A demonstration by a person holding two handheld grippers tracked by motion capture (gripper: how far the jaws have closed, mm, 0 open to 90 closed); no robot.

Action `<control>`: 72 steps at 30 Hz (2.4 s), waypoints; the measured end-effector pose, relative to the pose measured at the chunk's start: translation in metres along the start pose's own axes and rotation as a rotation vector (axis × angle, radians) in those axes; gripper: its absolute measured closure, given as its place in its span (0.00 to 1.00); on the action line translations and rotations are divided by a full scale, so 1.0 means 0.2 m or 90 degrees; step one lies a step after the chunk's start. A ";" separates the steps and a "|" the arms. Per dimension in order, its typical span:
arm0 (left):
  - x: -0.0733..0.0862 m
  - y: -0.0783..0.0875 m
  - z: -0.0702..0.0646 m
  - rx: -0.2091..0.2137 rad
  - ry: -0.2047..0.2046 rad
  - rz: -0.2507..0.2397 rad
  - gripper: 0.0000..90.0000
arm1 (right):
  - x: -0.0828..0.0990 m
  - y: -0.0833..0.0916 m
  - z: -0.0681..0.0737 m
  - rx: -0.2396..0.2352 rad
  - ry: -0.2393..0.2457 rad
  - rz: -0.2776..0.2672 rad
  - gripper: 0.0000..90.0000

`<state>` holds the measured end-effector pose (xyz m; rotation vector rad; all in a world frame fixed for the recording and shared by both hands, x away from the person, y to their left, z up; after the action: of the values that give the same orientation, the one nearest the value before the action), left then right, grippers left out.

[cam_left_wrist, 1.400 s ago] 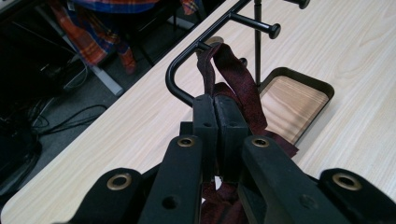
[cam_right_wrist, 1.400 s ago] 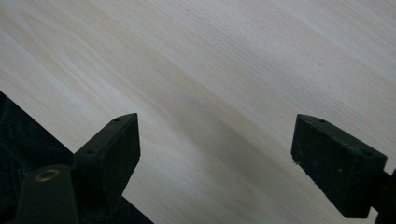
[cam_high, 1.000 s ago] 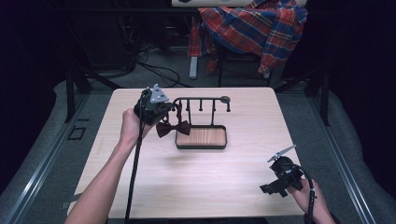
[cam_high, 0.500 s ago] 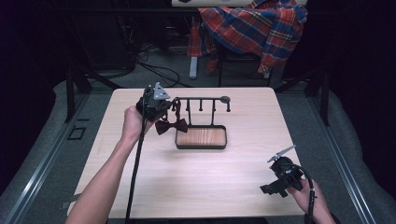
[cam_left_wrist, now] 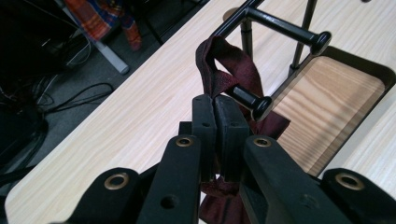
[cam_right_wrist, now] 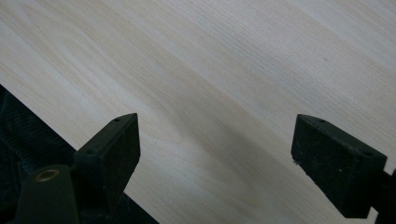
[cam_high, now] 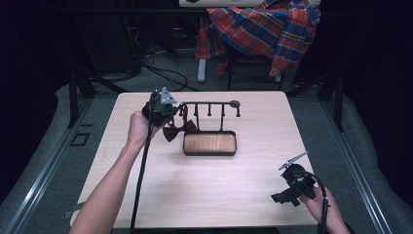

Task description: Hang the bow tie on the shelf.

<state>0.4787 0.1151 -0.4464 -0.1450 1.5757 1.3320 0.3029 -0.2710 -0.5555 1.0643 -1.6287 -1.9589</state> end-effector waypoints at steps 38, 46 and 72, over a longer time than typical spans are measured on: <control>0.13 -0.07 0.01 0.015 0.054 0.048 0.35 | 0.00 0.00 0.01 -0.005 0.000 0.000 0.17; 0.13 -0.03 0.02 0.031 0.093 0.029 0.18 | 0.00 0.00 0.01 -0.006 -0.006 -0.009 0.17; 0.30 0.23 -0.12 0.034 0.157 0.053 0.00 | 0.00 0.00 0.02 -0.001 0.009 0.002 0.17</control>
<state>0.4062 0.1427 -0.4647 -0.2197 1.8407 1.3748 0.2997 -0.2679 -0.5545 1.0709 -1.6208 -1.9460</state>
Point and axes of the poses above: each handheld gripper's, and its own axes: y roughly backward along the jaws, x roughly out of its underside, z roughly to its left, the point moved 5 cm from there along -y, roughly forward along the jaws, and after that the axes turned 12 degrees about y, right-handed, at the moved point
